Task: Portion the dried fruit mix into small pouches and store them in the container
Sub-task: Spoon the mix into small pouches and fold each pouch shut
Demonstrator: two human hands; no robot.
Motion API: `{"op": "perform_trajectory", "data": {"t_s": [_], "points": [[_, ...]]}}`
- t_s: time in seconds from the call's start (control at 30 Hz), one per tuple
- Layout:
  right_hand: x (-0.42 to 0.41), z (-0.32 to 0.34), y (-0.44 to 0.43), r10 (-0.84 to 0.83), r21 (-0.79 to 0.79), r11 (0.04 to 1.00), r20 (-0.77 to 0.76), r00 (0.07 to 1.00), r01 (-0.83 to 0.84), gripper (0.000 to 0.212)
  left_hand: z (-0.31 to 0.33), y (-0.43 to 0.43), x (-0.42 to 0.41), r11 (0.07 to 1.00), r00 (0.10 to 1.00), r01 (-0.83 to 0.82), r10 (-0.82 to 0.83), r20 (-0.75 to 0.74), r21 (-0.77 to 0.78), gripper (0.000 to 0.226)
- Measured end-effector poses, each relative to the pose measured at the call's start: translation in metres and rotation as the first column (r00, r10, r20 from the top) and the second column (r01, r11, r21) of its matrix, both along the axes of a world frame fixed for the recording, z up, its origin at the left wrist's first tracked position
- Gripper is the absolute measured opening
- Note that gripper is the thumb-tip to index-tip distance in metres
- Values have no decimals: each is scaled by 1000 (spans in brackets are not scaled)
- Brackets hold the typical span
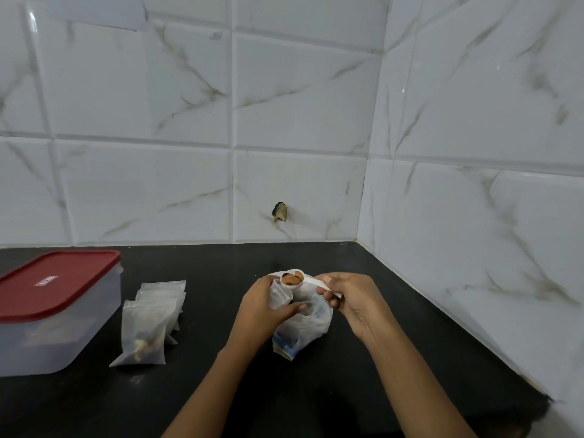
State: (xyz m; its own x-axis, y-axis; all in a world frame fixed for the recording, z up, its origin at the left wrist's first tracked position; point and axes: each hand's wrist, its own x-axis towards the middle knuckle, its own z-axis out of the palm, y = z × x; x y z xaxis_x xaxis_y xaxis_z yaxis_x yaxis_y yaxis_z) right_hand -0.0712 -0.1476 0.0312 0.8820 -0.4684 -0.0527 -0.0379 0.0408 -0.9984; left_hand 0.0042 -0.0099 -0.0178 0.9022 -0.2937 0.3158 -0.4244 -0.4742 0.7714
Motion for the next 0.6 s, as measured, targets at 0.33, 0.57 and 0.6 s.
{"op": "perform_trajectory", "data": {"t_s": [0.33,0.57,0.6], "points": [[-9,-5,30,143,-680,733,140,980,-10,23,-10,11,-11,949,992,103,-120,-41,-297,42],[-14,-10,30,311,-897,435,229,922,76,31,-11,13,-14,913,990,114,-137,-32,-391,43],[-12,-12,28,327,-913,403,209,921,64,32,-11,13,-13,908,990,113,-137,-31,-404,43]]}}
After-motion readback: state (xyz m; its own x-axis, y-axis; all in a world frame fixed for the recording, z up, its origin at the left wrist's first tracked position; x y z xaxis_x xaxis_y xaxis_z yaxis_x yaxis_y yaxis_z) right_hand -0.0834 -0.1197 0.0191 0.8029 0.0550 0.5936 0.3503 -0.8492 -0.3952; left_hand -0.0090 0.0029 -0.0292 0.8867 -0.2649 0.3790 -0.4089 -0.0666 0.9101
